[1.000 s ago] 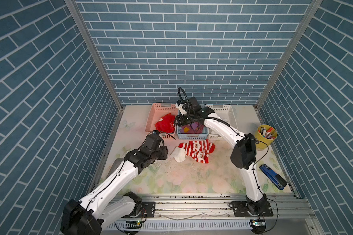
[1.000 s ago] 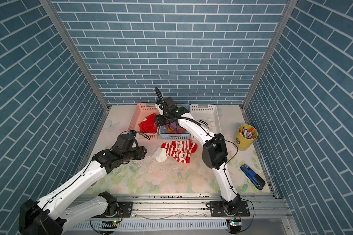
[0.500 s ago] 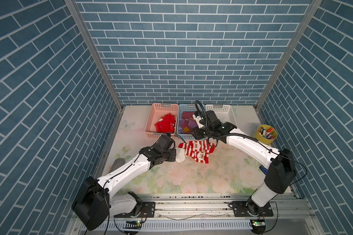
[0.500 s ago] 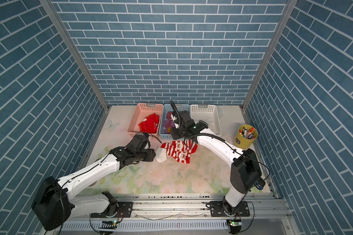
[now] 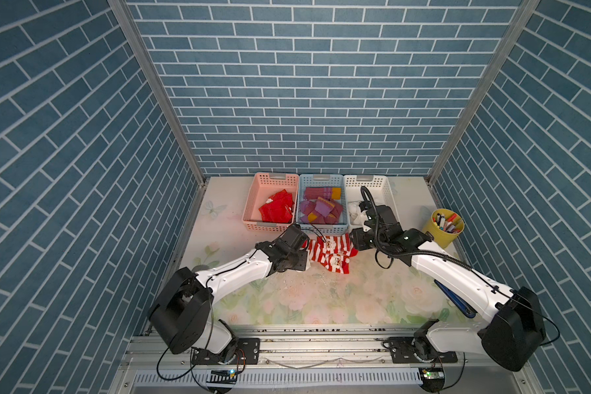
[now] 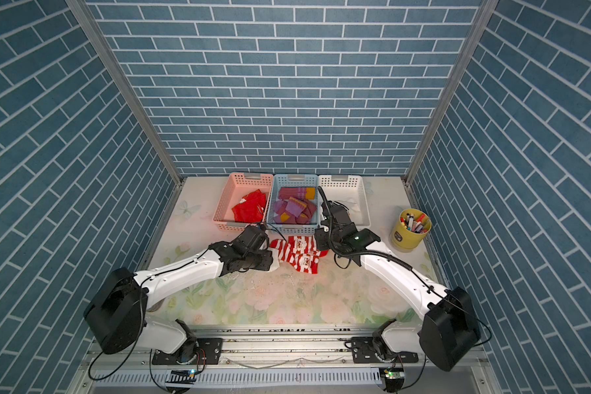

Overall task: Sort the socks into the basket by color
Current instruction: Pick up the sock at the center of the board.

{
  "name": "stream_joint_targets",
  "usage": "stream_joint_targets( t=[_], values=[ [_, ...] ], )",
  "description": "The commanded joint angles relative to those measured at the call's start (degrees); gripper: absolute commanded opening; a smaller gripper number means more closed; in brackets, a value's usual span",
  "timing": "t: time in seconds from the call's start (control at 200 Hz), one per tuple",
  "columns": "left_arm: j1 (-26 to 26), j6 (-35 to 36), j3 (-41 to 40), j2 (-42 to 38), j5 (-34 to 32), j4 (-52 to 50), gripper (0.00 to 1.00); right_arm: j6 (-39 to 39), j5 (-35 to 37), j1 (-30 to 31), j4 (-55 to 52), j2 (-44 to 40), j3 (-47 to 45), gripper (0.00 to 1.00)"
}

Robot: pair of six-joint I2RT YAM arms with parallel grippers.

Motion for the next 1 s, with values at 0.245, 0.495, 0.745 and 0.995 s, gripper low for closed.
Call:
stream_joint_targets(
  t=[0.245,0.495,0.745,0.995],
  values=[
    [-0.37,0.65,6.24,9.99,-4.72,-0.20,0.55,2.67,1.01,-2.52,0.09,-4.22,-3.36,0.54],
    [-0.36,1.22,6.83,13.72,-6.09,-0.25,0.55,2.67,1.04,-3.31,-0.10,-4.41,-3.66,0.55],
    [-0.37,1.20,5.92,14.69,-6.11,-0.60,0.52,3.02,0.85,-3.49,0.27,-4.44,-3.67,0.54],
    [-0.42,2.22,5.07,13.49,-6.36,-1.44,0.36,3.28,1.16,-3.51,0.04,-5.25,-3.80,0.54]
  ],
)
